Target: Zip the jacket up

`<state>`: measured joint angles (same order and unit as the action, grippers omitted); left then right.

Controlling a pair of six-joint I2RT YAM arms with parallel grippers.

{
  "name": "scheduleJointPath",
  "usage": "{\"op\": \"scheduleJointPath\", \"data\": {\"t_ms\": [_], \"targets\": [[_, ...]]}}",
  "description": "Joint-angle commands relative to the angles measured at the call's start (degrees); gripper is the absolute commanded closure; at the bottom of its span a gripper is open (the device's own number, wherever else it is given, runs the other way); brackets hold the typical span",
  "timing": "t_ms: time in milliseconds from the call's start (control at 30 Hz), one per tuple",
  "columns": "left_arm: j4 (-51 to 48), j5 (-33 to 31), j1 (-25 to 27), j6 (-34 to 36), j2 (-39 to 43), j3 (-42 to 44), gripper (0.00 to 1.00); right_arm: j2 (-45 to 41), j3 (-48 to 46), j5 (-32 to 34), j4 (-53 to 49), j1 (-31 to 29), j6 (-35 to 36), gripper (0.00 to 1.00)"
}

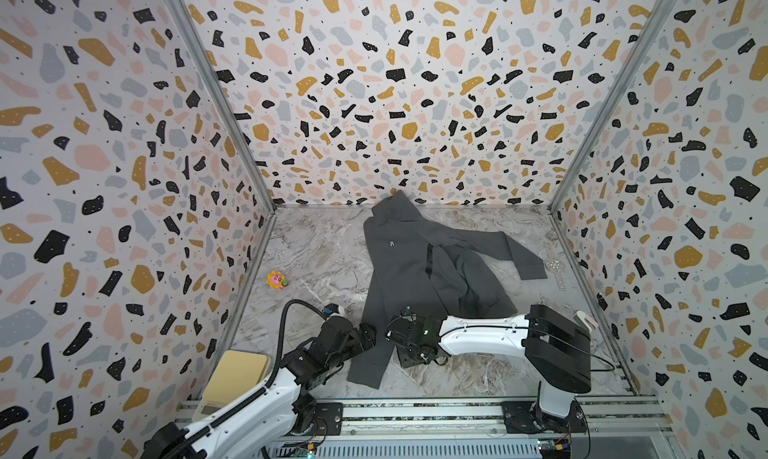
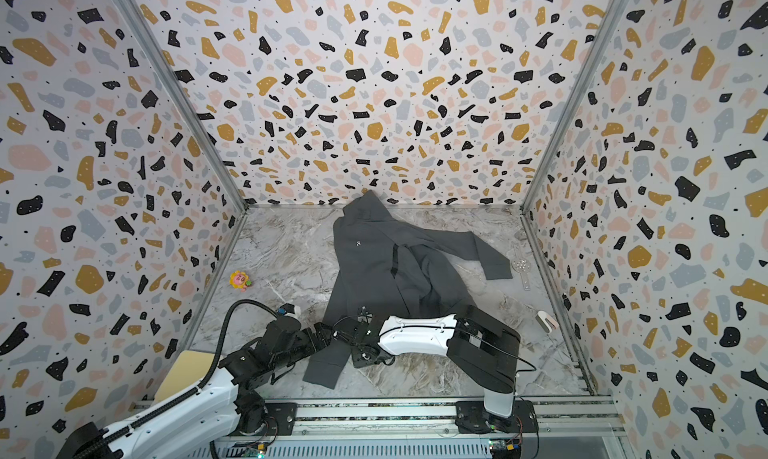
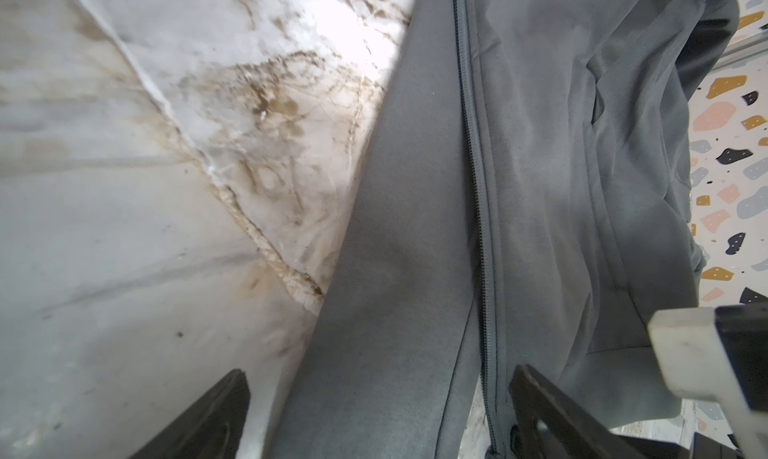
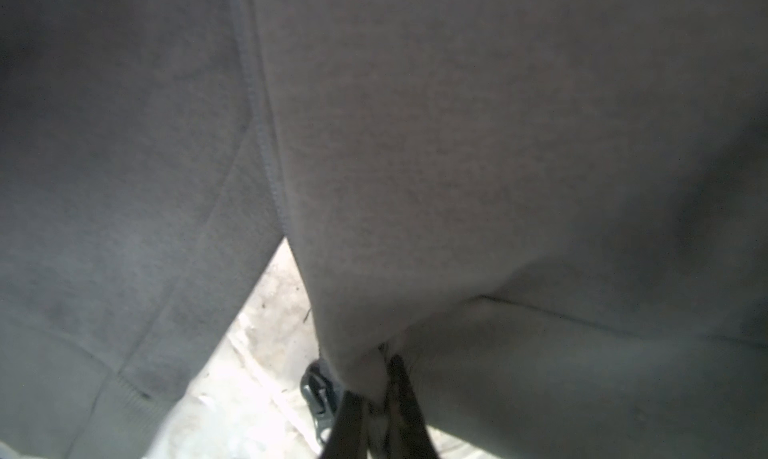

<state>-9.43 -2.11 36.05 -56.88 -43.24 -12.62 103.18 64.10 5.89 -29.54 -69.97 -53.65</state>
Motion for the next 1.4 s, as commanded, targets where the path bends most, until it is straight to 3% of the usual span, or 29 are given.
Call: {"op": "scheduleJointPath", "data": {"t_ms": [0, 167, 400, 567, 633, 833, 1067, 1367], "targets": [[0.66, -0.64, -0.28, -1.02, 0.88, 0.23, 0.0, -3.44, -1.17, 1.56, -1.72, 0.01, 4.43, 1.0], [3.39, 0.85, -0.28, -1.46, 1.28, -0.45, 0.0, -8.91, -2.96, 0.34, -0.03, 0.91, 9.25, 1.0], [6.37, 2.62, -0.28, -4.49, 2.24, -0.68, 0.01, -20.55, -13.71, -9.72, 11.41, 6.77, 9.66, 1.0], [20.88, 9.32, -0.24, -10.82, 3.25, 2.51, 0.14, -29.0, -21.73, -13.1, 20.74, 10.04, 7.02, 1.0], [27.71, 11.63, -0.12, -12.93, 2.96, 3.41, 0.15, -31.0, -23.3, -13.53, 22.61, 10.64, 6.39, 1.0], [36.57, 14.92, 1.63, -13.63, -0.15, 2.7, 0.13, -32.74, -24.98, -14.49, 26.64, 11.65, 5.67, 1.0], [40.88, 15.59, 7.29, -12.06, -7.16, -0.69, 0.14, -34.11, -25.59, -14.98, 29.25, 12.98, 5.53, 1.0], [45.1, 16.99, 8.83, -11.35, -12.75, -3.02, 0.25, -36.98, -27.78, -16.22, 30.3, 13.87, 5.13, 1.0]]}}
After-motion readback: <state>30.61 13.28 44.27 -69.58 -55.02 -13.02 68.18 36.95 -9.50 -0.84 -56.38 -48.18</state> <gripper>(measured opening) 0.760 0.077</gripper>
